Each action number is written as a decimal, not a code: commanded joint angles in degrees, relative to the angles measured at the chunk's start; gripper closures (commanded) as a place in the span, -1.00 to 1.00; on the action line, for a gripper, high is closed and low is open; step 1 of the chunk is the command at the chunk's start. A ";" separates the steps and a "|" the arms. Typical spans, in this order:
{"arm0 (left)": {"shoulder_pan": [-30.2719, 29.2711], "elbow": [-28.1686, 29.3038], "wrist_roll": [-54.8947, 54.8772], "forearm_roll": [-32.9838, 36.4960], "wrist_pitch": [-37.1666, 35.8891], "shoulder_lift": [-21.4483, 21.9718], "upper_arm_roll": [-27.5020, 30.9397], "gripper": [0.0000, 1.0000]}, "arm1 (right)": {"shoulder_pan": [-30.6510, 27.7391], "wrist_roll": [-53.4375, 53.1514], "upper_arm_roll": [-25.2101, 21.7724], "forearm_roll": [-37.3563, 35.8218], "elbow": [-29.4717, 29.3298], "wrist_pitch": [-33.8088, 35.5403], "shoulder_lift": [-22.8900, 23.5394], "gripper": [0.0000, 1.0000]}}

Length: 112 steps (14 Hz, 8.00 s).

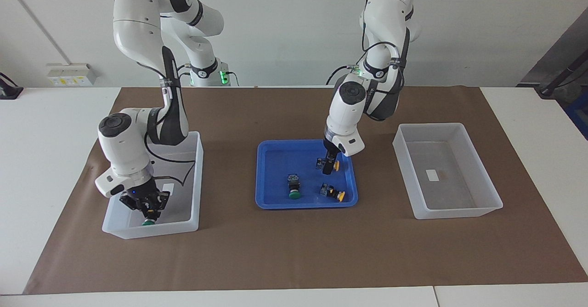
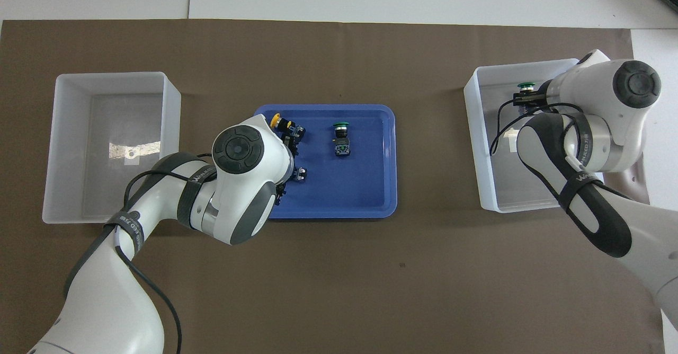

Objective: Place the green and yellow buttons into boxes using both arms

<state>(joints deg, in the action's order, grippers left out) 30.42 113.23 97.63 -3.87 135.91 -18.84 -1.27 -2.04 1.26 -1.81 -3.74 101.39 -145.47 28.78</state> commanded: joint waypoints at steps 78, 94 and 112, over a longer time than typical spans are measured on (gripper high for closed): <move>-2.03 -13.21 -22.31 2.11 0.76 -8.41 1.09 -1.00 | 4.85 0.66 0.67 0.14 -3.13 17.25 -6.37 1.00; -0.89 -16.02 -23.54 7.56 -8.19 -5.79 1.18 1.00 | 2.91 0.85 0.58 -0.92 -3.57 7.48 -0.30 0.27; -34.01 7.05 -83.83 1.94 -13.43 16.89 1.18 1.00 | 3.97 -2.48 0.75 0.14 -3.65 19.49 -12.76 -1.00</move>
<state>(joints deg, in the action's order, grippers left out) -1.43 109.43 17.93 -1.22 115.15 -7.94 0.56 2.18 0.06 -1.68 -4.37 96.61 -130.38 20.80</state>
